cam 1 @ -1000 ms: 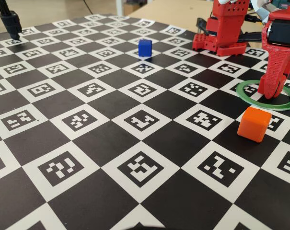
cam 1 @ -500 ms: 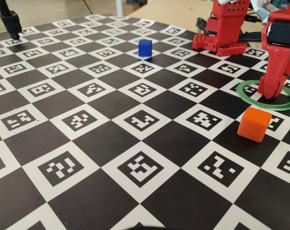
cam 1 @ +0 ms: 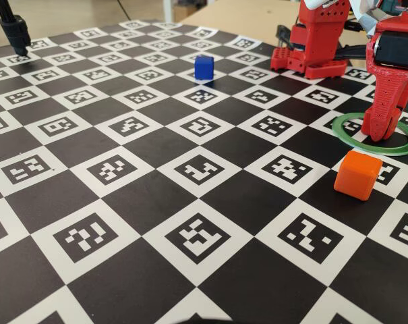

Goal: Grab the red cube then put it in the green circle then put the blue cube on top and finally the orange cube on top

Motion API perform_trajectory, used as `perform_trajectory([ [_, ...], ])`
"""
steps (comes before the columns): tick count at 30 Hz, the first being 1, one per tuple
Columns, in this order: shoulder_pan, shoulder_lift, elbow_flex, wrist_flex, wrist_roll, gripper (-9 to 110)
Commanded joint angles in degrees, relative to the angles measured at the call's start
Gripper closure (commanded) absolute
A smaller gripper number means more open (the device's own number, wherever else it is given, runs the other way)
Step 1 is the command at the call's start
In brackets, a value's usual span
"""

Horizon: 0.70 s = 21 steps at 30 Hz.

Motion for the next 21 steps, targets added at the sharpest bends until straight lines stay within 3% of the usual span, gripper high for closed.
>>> perform_trajectory([
  [1, -0.6, 0.4, -0.4, -0.1, -0.4, 106],
  [10, -1.7, 0.7, 0.4, 0.4, 1.8, 99],
  [21, -1.5, 1.7, 0.9, -0.1, 1.5, 98],
])
